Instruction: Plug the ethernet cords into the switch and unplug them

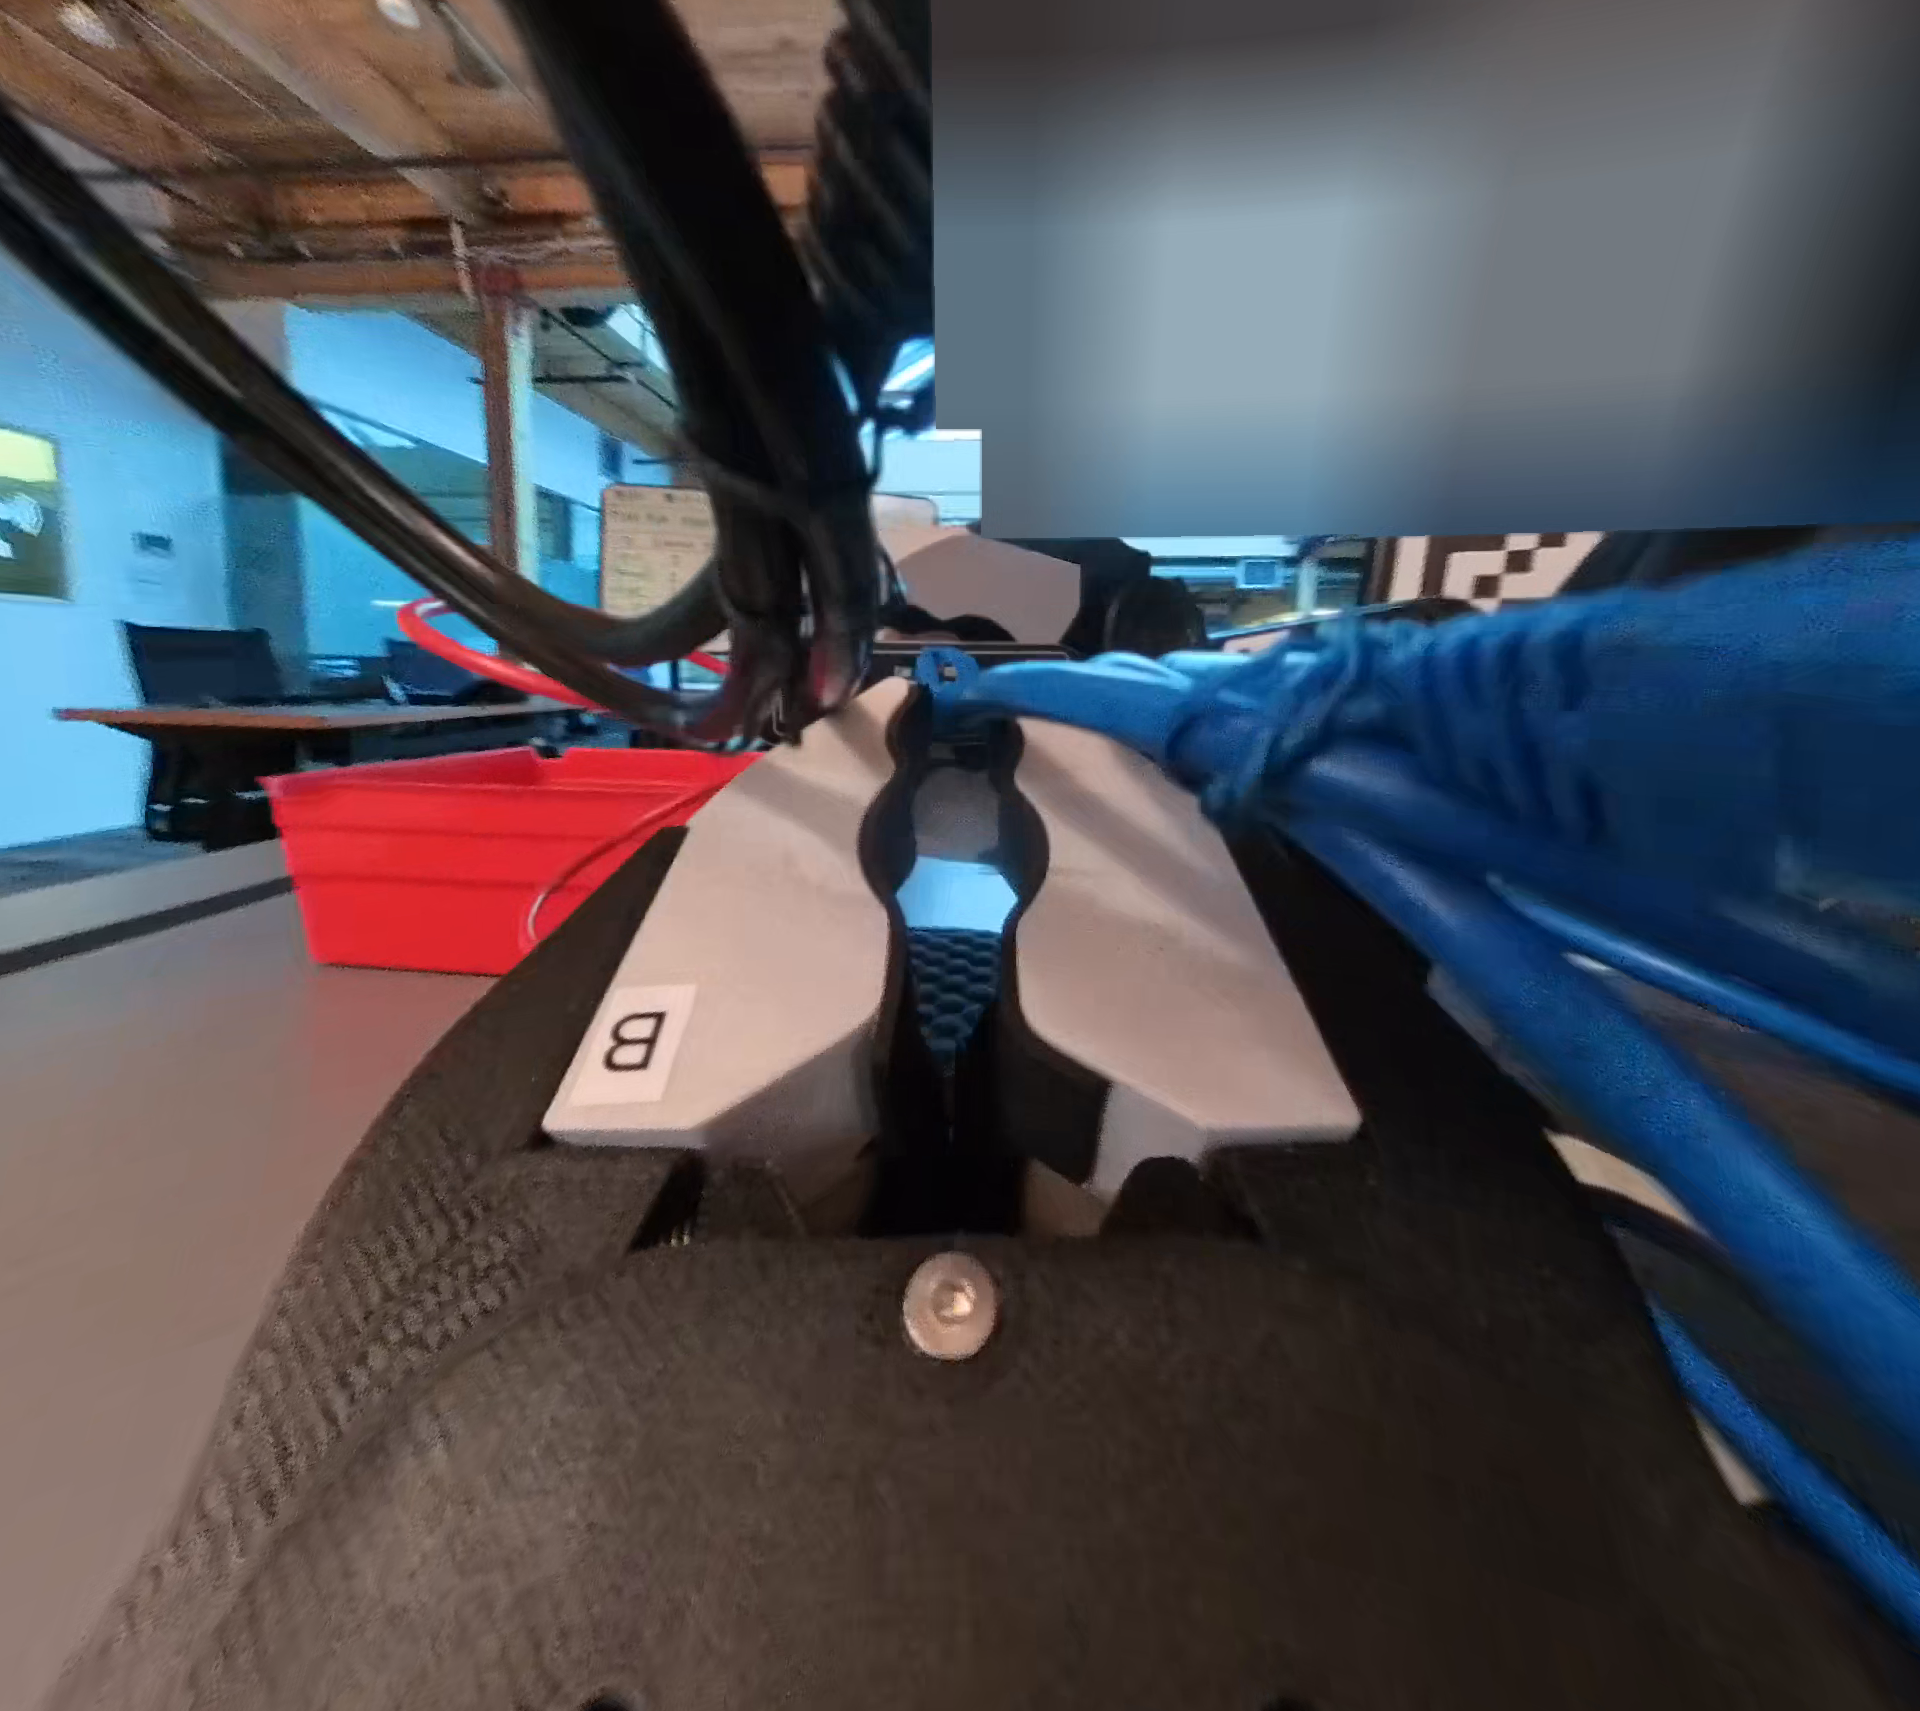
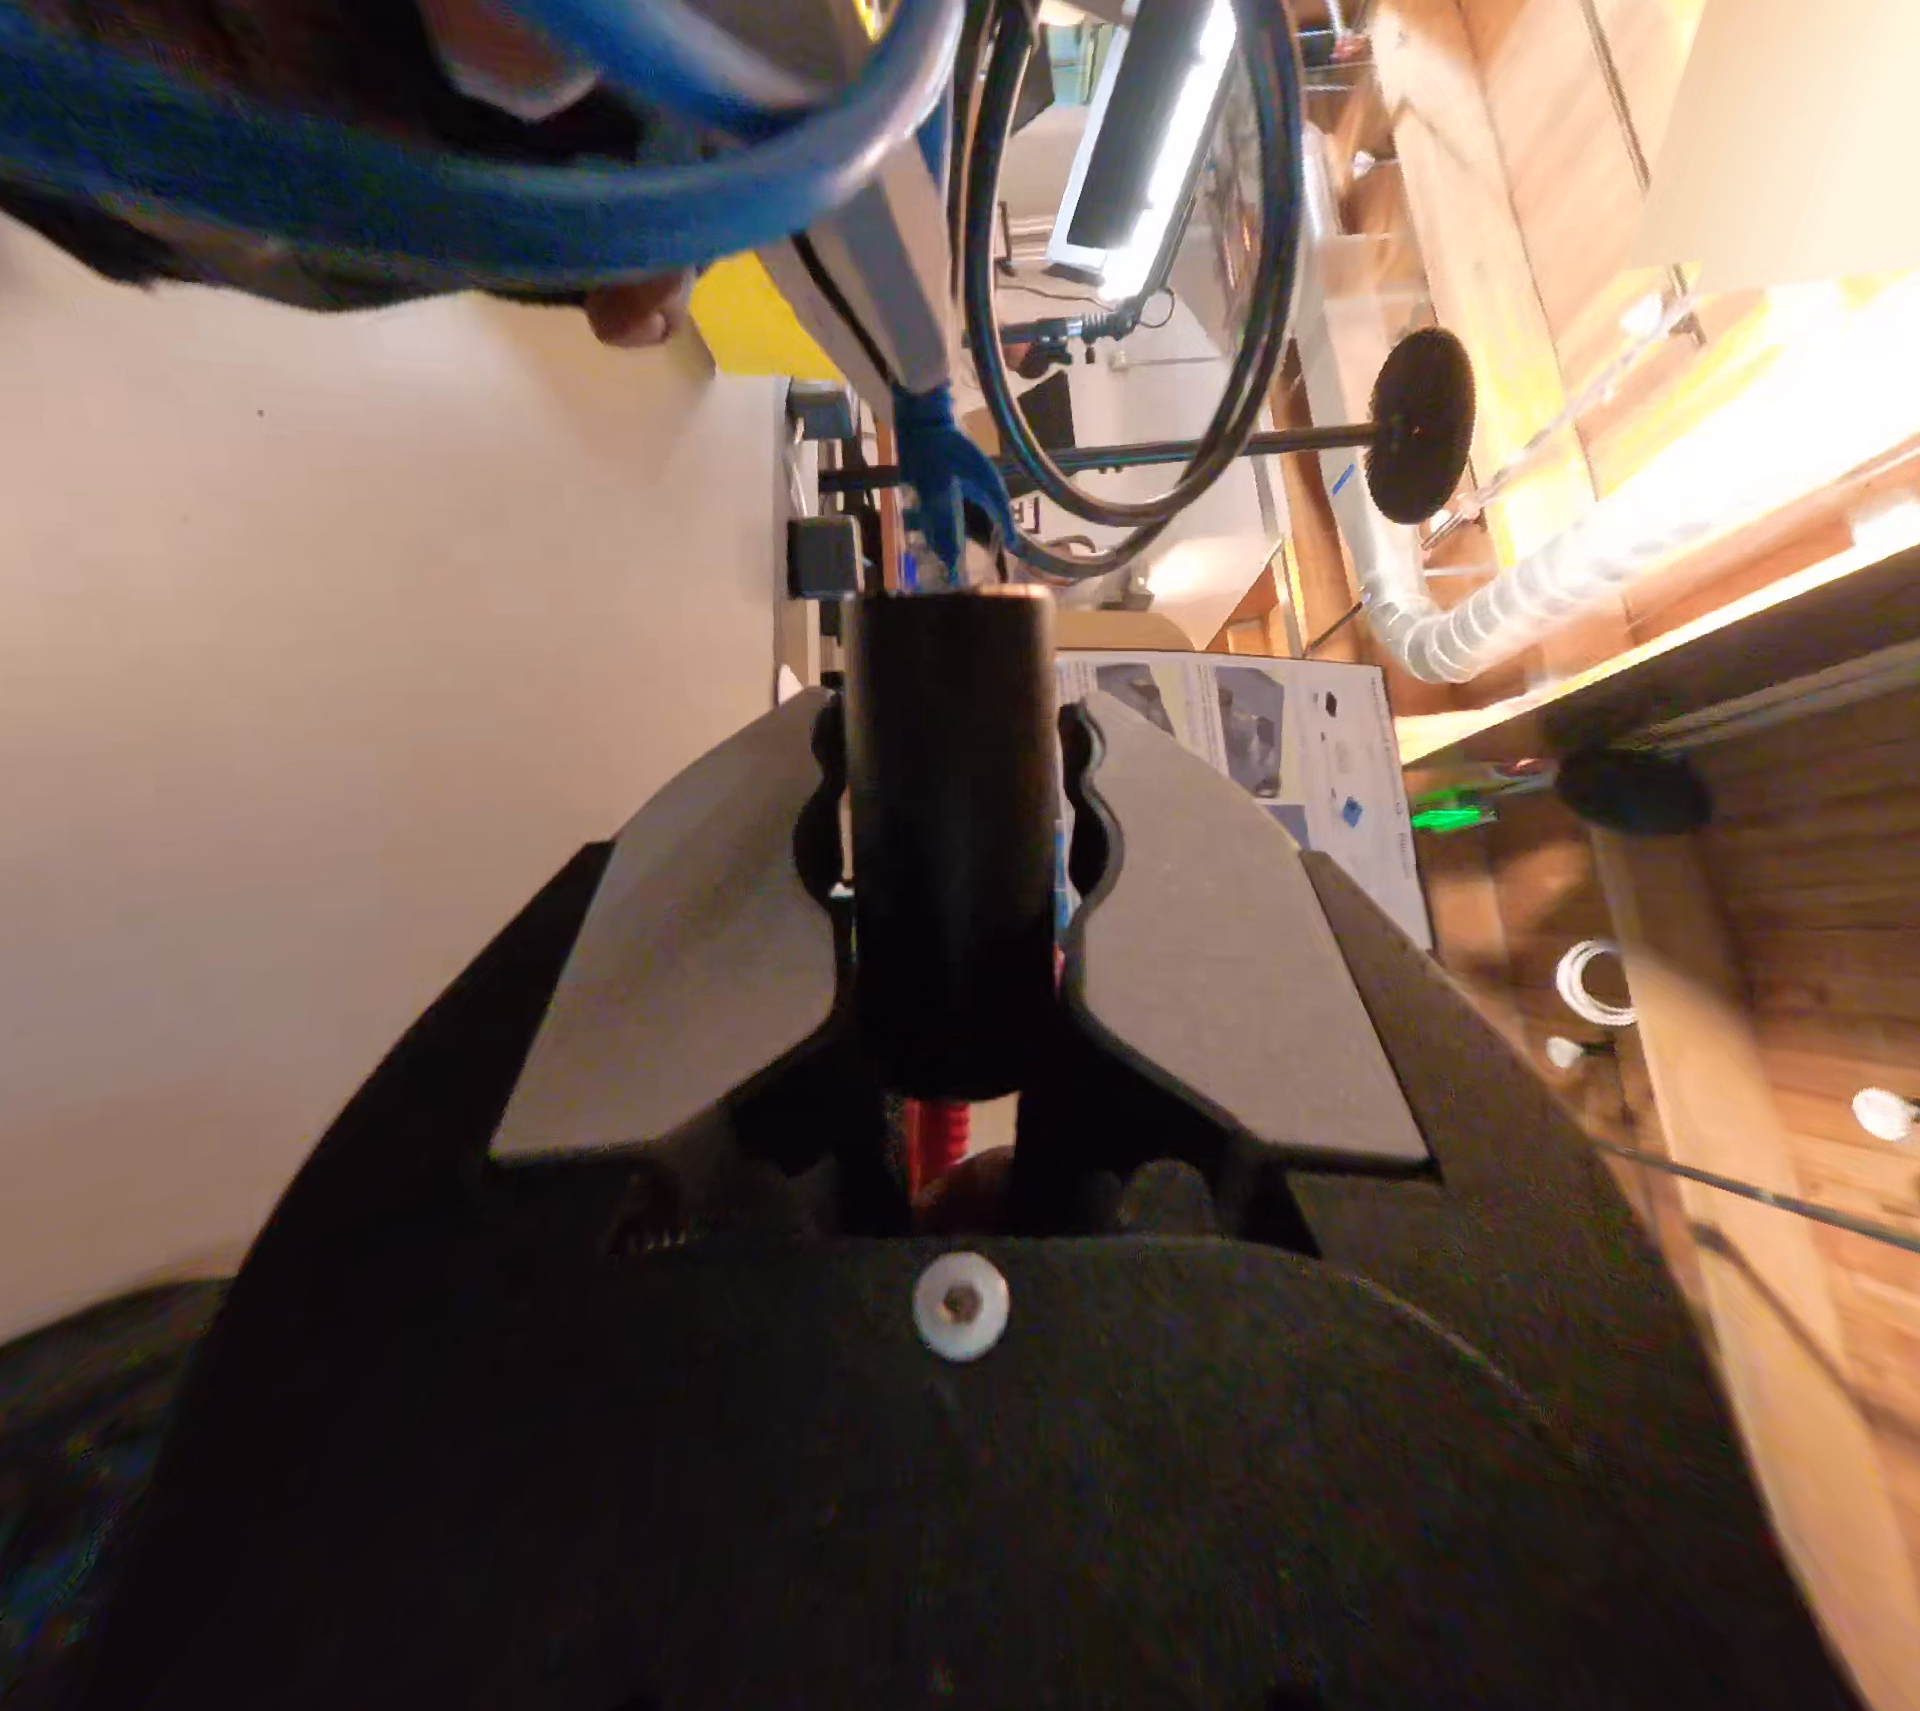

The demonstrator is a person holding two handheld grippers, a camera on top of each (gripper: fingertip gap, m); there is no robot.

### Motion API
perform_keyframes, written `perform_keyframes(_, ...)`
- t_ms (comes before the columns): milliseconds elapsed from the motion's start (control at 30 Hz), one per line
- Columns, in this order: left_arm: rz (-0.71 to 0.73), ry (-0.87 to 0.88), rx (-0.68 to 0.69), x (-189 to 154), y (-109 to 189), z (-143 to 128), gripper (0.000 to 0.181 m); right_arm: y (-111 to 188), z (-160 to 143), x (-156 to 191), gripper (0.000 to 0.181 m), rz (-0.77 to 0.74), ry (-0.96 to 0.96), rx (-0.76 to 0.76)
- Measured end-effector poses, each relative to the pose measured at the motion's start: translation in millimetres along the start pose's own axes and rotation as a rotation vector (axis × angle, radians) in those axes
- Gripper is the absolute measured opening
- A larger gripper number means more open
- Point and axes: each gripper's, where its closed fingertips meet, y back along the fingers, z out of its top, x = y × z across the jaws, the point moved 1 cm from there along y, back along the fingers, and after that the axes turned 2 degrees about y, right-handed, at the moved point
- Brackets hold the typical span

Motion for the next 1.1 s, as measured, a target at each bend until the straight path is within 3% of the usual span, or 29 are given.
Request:
perform_keyframes(367, 0.063, -0.037, 0.113, 8.4, -0.5, -3.9, 0.013, 1.9, 8.2, 1.1, 0.037, 0.015, 0.052, -0.066)
perform_keyframes(567, 0.131, -0.102, 0.134, 10.7, -3.8, -3.3, 0.005, 1.4, 8.7, 0.4, 0.037, 0.018, 0.036, -0.052)
perform_keyframes(733, 0.131, -0.06, 0.09, 14.5, -5.4, -1.7, 0.011, -2.9, -6.7, -4.2, 0.038, -0.027, 0.024, 0.049)
perform_keyframes(867, 0.164, -0.064, 0.142, 26.2, 3.5, -7.0, 0.033, -4.8, -28.6, -15.2, 0.038, -0.097, 0.011, 0.125)
perform_keyframes(967, 0.264, -0.059, 0.11, 45.9, 15.5, 2.9, 0.029, -6.6, -46.0, -32.3, 0.038, -0.144, 0.043, 0.189)
perform_keyframes(1100, 0.547, -0.078, -0.014, 87.2, 49.0, 27.7, 0.028, -3.1, -83.7, -71.6, 0.038, -0.245, 0.011, 0.312)
